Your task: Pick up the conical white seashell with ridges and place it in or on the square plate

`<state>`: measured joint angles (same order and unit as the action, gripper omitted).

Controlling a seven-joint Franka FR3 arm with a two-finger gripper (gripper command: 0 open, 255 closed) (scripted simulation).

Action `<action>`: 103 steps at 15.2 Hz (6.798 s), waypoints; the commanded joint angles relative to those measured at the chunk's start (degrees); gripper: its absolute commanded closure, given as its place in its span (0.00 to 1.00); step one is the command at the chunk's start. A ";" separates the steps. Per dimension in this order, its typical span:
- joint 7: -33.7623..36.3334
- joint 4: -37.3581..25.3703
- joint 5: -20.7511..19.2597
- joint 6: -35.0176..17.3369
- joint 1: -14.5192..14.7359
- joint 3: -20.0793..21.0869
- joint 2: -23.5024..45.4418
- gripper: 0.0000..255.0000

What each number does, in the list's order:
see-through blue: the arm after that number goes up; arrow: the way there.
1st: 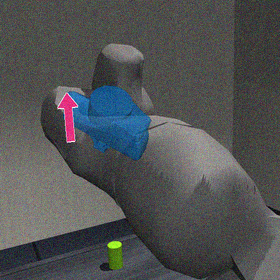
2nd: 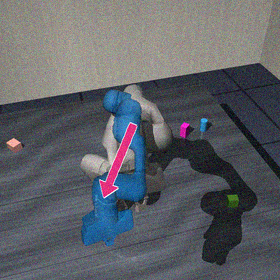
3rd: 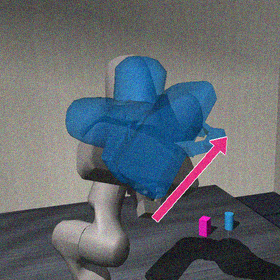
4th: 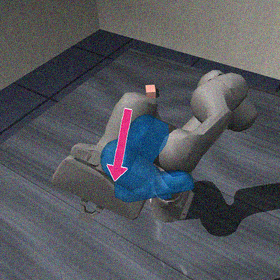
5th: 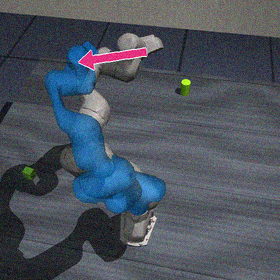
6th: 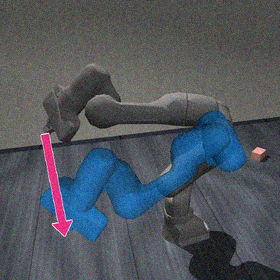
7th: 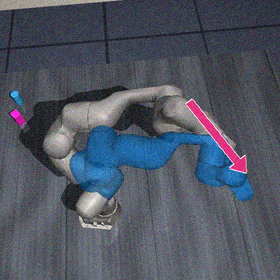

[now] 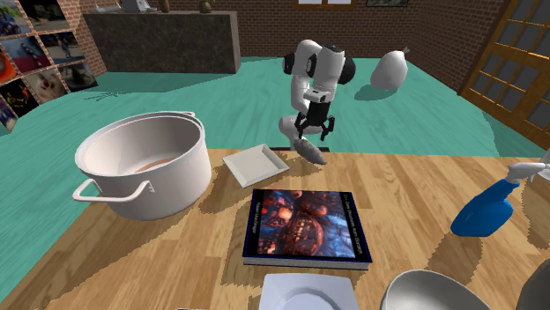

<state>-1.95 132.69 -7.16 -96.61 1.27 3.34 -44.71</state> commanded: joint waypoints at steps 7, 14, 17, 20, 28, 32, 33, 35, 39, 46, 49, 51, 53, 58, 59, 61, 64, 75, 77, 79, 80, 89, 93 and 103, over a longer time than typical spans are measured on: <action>-24.17 -27.21 1.33 15.49 5.04 -7.32 25.01 0.00; -34.70 -36.65 2.13 20.93 6.10 -8.70 35.50 0.00; -34.57 -32.98 2.03 18.52 6.04 -8.76 34.25 0.00; -34.55 -32.30 2.02 18.06 6.03 -8.77 34.02 0.00; -34.55 -32.30 2.02 18.06 6.03 -8.77 34.02 1.00; -34.55 -32.33 2.02 18.08 6.04 -8.77 34.04 1.00; -34.55 -32.34 2.02 18.08 6.04 -8.77 34.05 1.00; -34.55 -32.30 2.02 18.06 6.03 -8.77 34.02 1.00; -34.83 -36.48 2.04 21.28 6.04 -8.75 34.97 1.00; -35.39 -44.63 2.09 27.14 6.04 -8.76 37.25 1.00; -35.68 -48.54 2.11 29.79 6.03 -8.78 38.51 1.00; -35.88 -51.31 2.12 31.61 6.01 -8.80 39.46 1.00; -36.01 -53.00 2.13 32.70 6.00 -8.82 40.05 1.00; -43.96 -56.64 0.77 32.54 2.59 -12.83 43.18 1.00; -45.57 -57.63 0.60 32.54 1.85 -13.62 44.02 1.00; -48.78 -59.94 0.40 32.61 0.30 -15.15 45.96 1.00; -53.64 -64.30 0.48 32.95 -2.28 -17.36 49.53 1.00; -60.05 -63.55 0.90 27.90 -6.48 -20.24 53.13 1.00; -59.58 -60.44 0.68 25.90 -6.28 -20.11 52.02 1.00; -59.15 -57.54 0.48 23.98 -6.11 -20.01 51.04 1.00; -58.95 -56.17 0.40 23.05 -6.04 -19.96 50.60 1.00; -58.46 -52.79 0.20 20.70 -5.93 -19.82 49.58 1.00; -58.68 -53.01 0.21 20.80 -6.05 -19.91 49.68 0.00; -60.14 -69.09 1.71 30.50 -6.76 -20.13 56.19 0.00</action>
<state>-62.04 64.01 -5.49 -66.37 -5.45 -16.78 11.31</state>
